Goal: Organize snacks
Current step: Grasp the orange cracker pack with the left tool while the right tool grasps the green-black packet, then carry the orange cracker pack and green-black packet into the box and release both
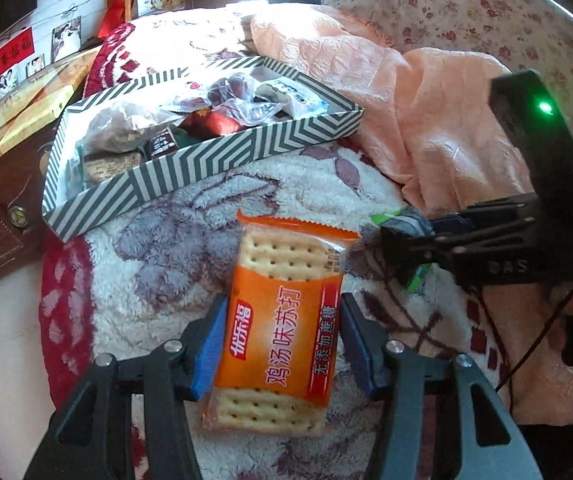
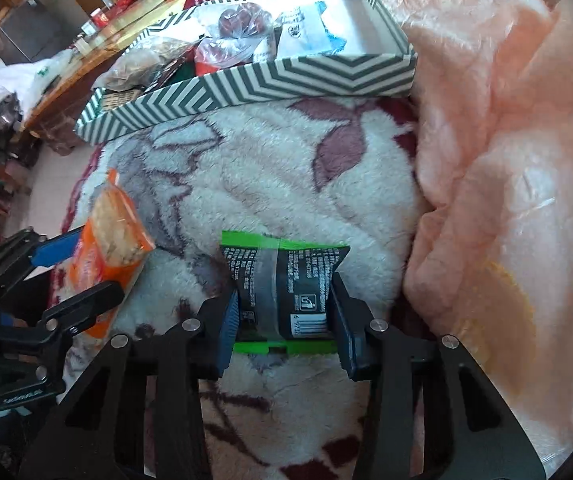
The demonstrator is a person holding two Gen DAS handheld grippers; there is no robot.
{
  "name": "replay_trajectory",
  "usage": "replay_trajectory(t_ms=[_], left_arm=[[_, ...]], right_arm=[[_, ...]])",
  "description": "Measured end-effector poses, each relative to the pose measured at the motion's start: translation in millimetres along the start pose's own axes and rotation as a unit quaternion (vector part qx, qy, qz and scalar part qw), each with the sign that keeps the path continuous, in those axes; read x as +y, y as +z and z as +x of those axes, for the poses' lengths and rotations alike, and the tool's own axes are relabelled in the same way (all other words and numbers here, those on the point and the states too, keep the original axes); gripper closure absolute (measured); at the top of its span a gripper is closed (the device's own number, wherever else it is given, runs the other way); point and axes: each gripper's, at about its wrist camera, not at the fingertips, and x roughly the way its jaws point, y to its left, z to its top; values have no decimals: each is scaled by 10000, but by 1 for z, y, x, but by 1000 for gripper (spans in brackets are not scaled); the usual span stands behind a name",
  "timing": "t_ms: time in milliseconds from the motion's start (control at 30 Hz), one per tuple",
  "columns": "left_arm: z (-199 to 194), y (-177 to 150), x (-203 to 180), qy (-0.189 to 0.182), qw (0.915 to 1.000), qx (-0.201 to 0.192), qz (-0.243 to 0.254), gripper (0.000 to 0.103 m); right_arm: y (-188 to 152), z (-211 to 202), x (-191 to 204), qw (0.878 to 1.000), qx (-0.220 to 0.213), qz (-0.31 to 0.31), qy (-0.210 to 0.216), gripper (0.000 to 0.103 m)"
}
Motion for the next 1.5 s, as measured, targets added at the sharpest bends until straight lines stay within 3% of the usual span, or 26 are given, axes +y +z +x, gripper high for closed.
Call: replay_trajectory(t_ms=[400,1000,1500], left_arm=[[-4,18,10,319,9988,-182,-326,47],[-6,81,37,780,9933,-621,-591,48],[-2,99,64,965,9899,-691,-780,48]], right_arm=[[4,-25,18,9987,-248,-410,174,65],[58,-39,37,9960,-613,-630,166,65],[94,-37,42,9943,-703,-786,162,65]])
